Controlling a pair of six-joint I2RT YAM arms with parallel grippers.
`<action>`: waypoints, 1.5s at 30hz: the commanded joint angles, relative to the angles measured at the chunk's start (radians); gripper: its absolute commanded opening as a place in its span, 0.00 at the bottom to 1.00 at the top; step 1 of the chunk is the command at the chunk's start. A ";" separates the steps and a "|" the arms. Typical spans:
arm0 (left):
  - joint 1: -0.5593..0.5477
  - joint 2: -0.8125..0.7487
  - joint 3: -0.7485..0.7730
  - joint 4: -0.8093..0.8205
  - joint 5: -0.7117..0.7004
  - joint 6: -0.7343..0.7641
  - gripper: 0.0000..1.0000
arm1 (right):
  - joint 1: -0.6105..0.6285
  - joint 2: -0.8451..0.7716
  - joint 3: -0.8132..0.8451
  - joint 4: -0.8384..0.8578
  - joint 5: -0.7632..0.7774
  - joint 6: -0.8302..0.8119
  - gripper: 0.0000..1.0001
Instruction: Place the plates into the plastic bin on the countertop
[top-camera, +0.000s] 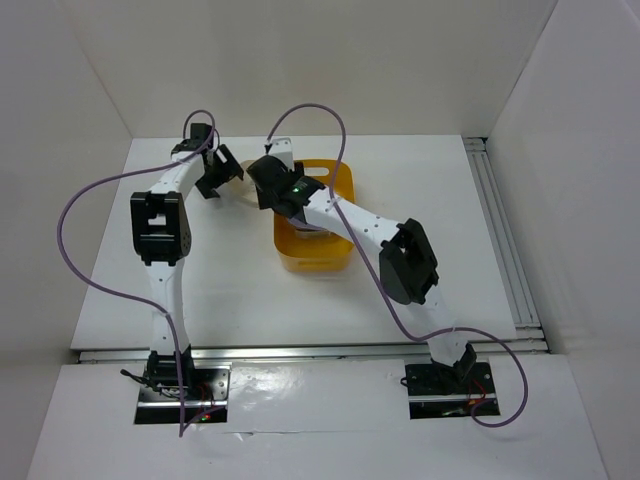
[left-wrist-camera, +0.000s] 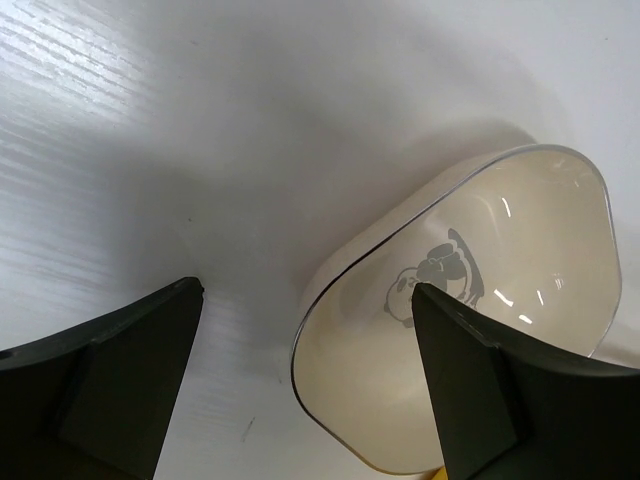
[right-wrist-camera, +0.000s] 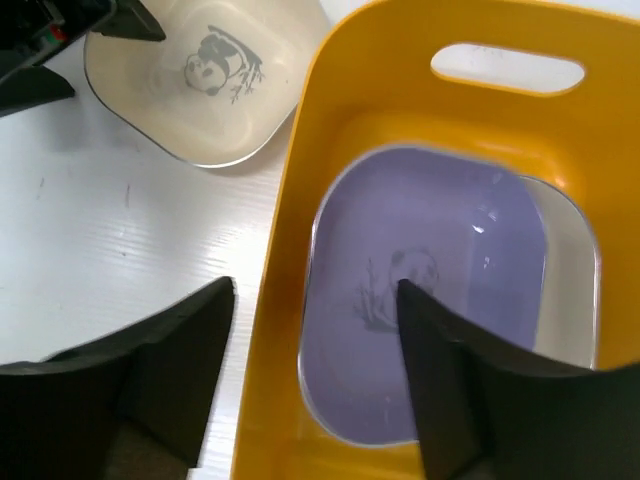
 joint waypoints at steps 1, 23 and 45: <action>0.006 0.047 0.013 0.021 0.035 0.027 1.00 | 0.015 0.017 0.083 -0.030 0.051 -0.014 0.79; -0.022 0.100 0.119 -0.062 -0.125 -0.029 0.00 | 0.096 -0.426 -0.311 0.072 0.192 -0.053 1.00; -0.430 -0.628 -0.188 -0.127 -0.166 -0.180 0.00 | 0.038 -0.969 -0.725 -0.060 0.258 0.053 1.00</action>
